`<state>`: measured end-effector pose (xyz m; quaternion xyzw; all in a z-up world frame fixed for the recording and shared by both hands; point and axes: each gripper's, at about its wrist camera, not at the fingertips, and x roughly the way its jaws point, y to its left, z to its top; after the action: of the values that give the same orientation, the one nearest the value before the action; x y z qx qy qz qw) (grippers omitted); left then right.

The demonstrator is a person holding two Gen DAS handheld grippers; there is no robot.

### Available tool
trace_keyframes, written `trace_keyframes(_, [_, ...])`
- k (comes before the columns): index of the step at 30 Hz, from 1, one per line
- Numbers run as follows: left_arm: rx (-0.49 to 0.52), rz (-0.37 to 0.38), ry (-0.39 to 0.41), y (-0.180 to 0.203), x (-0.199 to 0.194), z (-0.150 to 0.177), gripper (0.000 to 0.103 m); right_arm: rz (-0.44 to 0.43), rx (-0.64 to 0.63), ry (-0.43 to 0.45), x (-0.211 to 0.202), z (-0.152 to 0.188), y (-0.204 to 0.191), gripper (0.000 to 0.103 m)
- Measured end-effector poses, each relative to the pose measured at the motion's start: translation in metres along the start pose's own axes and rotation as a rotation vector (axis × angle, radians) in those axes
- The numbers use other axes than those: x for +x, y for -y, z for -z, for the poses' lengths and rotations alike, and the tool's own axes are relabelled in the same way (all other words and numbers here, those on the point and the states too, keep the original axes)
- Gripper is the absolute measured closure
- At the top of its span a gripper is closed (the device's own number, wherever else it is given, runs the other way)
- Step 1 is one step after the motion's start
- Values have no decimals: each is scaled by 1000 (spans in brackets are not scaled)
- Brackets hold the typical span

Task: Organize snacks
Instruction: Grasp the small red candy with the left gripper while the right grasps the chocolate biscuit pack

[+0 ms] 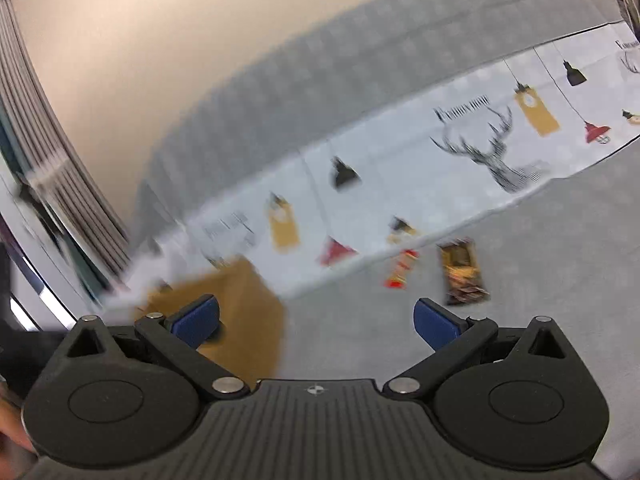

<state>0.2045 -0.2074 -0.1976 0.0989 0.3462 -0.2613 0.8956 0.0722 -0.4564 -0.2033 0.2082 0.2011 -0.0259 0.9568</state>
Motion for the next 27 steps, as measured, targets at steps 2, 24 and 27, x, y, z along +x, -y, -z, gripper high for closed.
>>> trace_keyframes(2, [40, -5, 12, 8, 20, -4, 0, 106, -75, -57, 20, 3, 10, 0])
trace_keyframes(24, [86, 168, -135, 37, 301, -56, 33, 228, -189, -176, 199, -28, 122, 40])
trace_keyframes(27, [131, 168, -132, 43, 319, -55, 31, 219, -189, -216, 216, -26, 126, 37])
